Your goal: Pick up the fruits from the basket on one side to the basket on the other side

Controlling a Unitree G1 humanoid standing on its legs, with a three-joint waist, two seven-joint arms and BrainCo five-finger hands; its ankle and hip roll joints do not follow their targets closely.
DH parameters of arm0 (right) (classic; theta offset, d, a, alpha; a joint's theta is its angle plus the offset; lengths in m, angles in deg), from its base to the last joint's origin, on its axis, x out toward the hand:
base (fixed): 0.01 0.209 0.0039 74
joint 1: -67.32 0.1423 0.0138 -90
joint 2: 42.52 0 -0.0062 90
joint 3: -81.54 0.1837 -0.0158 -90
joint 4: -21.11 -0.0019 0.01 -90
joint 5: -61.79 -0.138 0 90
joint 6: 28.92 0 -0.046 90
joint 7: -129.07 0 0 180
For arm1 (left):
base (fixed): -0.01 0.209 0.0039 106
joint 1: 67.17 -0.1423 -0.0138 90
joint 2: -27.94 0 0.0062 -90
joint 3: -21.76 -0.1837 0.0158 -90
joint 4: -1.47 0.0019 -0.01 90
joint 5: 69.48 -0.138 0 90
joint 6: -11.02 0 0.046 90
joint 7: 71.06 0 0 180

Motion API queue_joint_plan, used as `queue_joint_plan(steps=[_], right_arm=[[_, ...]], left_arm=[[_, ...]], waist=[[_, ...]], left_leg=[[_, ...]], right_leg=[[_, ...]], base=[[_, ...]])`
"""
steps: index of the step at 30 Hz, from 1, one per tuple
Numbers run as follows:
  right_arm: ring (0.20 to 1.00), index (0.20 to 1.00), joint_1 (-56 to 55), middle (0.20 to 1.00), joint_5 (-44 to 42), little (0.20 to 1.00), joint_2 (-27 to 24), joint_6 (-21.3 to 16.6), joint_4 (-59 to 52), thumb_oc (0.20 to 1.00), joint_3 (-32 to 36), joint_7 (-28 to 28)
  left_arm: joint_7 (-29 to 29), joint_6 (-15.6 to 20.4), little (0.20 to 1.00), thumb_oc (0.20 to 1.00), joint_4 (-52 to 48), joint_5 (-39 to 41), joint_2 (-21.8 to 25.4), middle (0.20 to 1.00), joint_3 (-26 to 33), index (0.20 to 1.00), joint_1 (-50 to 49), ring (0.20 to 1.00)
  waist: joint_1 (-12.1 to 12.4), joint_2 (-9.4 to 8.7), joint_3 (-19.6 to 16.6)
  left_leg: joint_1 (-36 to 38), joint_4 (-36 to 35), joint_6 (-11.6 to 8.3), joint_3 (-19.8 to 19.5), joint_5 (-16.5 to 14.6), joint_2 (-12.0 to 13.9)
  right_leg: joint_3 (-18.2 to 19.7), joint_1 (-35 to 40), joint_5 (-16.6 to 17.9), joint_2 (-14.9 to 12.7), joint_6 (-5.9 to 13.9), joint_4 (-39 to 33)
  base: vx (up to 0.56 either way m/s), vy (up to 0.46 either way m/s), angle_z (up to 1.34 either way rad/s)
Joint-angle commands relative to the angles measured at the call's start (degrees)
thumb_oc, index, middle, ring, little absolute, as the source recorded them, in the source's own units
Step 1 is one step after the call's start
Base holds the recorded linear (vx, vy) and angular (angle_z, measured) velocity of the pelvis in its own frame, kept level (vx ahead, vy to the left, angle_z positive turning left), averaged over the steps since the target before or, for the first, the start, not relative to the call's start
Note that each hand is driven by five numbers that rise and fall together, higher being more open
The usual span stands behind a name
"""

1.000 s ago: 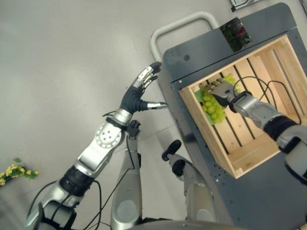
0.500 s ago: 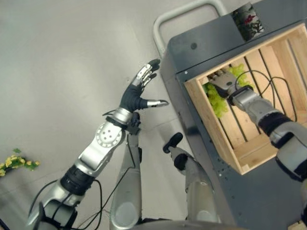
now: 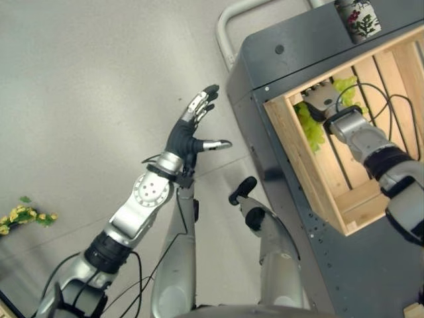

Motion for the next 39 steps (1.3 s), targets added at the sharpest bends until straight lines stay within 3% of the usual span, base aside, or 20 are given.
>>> queue_joint_plan(steps=[1, 15, 25, 33, 38, 39], right_arm=[[0.200, 0.200, 1.9, 0.200, 0.8, 0.200, 2.7, 3.2, 9.3, 0.200, -3.8, -2.5], [0.200, 0.200, 1.7, 0.200, -1.0, 0.200, 4.0, 3.2, 8.6, 0.200, -3.0, -1.9], [0.200, 0.200, -0.1, 0.200, -7.7, 0.200, 3.7, 3.3, 5.2, 0.200, 1.4, 1.4], [0.200, 0.200, -11.1, 0.200, -11.3, 0.200, -3.1, 1.8, -6.5, 0.200, 9.5, 5.0], [0.200, 0.200, -22.4, 0.200, -12.6, 0.200, -8.3, -0.1, -15.9, 0.200, 18.2, 6.0], [0.200, 0.200, -25.9, 0.200, -13.4, 0.200, -9.8, -1.0, -19.4, 0.200, 22.1, 6.7]], left_arm=[[-0.5, 2.9, 1.000, 1.000, -7.9, -1.8, -2.1, 1.000, 0.8, 1.000, 1.3, 1.000], [-0.9, 2.9, 1.000, 1.000, -7.8, -1.8, -2.3, 1.000, 0.2, 1.000, 2.0, 1.000], [-1.0, 2.8, 1.000, 1.000, -7.1, -1.7, -1.9, 1.000, 0.7, 1.000, 2.2, 1.000], [0.0, 3.2, 1.000, 1.000, -5.8, 0.7, -0.7, 1.000, 3.6, 1.000, 0.4, 1.000], [1.0, 3.0, 1.000, 1.000, -4.3, 2.4, 0.3, 1.000, 5.0, 1.000, -1.5, 1.000], [1.8, 3.0, 1.000, 1.000, -4.2, 3.4, 1.1, 1.000, 6.2, 1.000, -2.0, 1.000]], waist=[[1.3, 3.51, 2.8], [0.6, 3.24, 2.8], [0.2, 2.51, 2.8], [-0.8, -0.43, 2.8], [-1.1, -1.83, 2.8], [-1.5, -2.42, 2.8]], left_leg=[[1.4, 3.7, 1.31, 0.9, -8.5, -1.9], [3.7, 3.0, 1.66, 1.6, -8.7, -1.9], [7.7, 2.1, 1.67, 2.2, -8.6, -1.6], [18.7, -0.4, 1.70, 3.1, -8.9, -1.1], [27.0, -2.9, 1.71, 3.8, -8.9, -1.0], [29.4, -3.5, 2.16, 4.9, -7.7, -1.1]], right_leg=[[1.2, 6.0, 4.6, 0.5, 8.49, -9.9], [1.8, 7.0, 5.0, 0.1, 8.72, -9.8], [1.9, 10.2, 5.3, 0.2, 8.83, -10.1], [2.0, 20.2, 5.5, 0.3, 9.06, -11.6], [2.0, 28.2, 5.9, 1.1, 9.31, -14.5], [1.2, 30.7, 7.1, 1.1, 8.71, -15.6]], base=[[0.00, 0.000, 0.00], [0.00, 0.000, 0.00], [0.00, -0.001, -0.01], [0.03, -0.045, 0.01], [0.04, -0.018, -0.03], [0.00, -0.002, -0.09]])
